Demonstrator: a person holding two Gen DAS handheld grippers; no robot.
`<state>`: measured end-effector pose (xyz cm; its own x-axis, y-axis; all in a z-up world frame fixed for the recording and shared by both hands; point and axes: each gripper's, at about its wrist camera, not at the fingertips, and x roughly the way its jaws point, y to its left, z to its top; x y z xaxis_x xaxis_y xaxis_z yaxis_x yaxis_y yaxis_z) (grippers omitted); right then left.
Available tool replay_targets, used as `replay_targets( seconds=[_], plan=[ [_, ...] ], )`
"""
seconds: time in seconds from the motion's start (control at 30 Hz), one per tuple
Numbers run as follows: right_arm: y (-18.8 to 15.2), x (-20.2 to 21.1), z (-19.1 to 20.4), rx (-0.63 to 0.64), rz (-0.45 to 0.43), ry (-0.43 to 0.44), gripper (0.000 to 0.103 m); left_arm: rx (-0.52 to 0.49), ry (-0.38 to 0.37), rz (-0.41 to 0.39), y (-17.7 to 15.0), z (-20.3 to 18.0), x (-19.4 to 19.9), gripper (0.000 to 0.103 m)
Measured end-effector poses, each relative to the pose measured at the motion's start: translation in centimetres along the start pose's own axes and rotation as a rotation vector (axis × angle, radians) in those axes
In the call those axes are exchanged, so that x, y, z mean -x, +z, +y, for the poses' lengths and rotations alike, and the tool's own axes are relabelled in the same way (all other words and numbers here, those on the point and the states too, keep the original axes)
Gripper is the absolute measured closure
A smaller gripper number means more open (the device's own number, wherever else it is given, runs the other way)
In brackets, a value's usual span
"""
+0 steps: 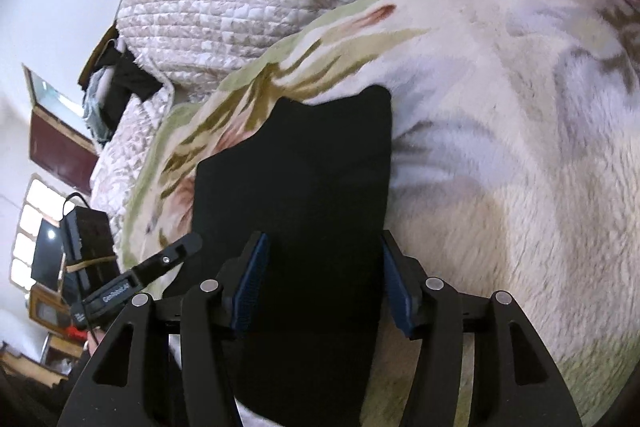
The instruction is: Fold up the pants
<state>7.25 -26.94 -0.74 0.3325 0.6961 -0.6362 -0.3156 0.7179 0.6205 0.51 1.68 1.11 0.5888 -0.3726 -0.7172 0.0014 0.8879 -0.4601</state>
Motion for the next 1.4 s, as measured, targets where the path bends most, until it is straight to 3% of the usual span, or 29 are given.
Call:
replay_targets(
  seconds=[0.13,0.27,0.37,0.43,0.5,0.63,0.83,1.17,1.27,1.4],
  plan=[
    [-1.0,0.2,0.1,-0.006,0.01,0.026,0.048,-0.002,0.001,-0.009,-1.0,-0.2,0.6,0.046],
    [0.2,-0.7,-0.1,-0.019,0.005,-0.001,0.059,0.0,0.011,-0.008,0.2,-0.2,-0.4,0.048],
    [1.1,-1.5,-0.3,-0.035,0.003,-0.035,0.073,0.023,0.016,-0.004,1.2,-0.1,-0.9,0.056],
    [1.1,-1.2,0.3,-0.016,-0.002,-0.052,0.08,0.011,0.038,-0.01,1.3,-0.6,-0.4,0.068],
    [1.0,-0.5,0.9,-0.008,-0.013,-0.046,0.085,0.0,0.041,-0.024,1.3,-1.0,0.4,0.074],
    [1.5,0.5,2.4,0.019,-0.035,-0.033,0.086,-0.016,0.035,-0.034,2.0,-2.0,1.5,0.08],
    [3.6,0.9,5.1,0.087,-0.068,-0.006,0.087,-0.067,0.035,-0.066,4.2,-2.9,2.5,0.082],
    [9.1,-3.7,5.8,0.13,-0.079,0.006,0.086,-0.112,0.095,-0.109,10.5,-0.4,0.7,0.081],
    [10.0,-5.5,4.6,0.118,-0.058,-0.017,0.083,-0.124,0.132,-0.089,11.2,1.0,-1.3,0.08],
    [9.8,-6.5,2.6,0.111,-0.024,-0.141,0.08,-0.076,0.179,-0.043,10.3,3.9,-3.2,0.072]
  ],
)
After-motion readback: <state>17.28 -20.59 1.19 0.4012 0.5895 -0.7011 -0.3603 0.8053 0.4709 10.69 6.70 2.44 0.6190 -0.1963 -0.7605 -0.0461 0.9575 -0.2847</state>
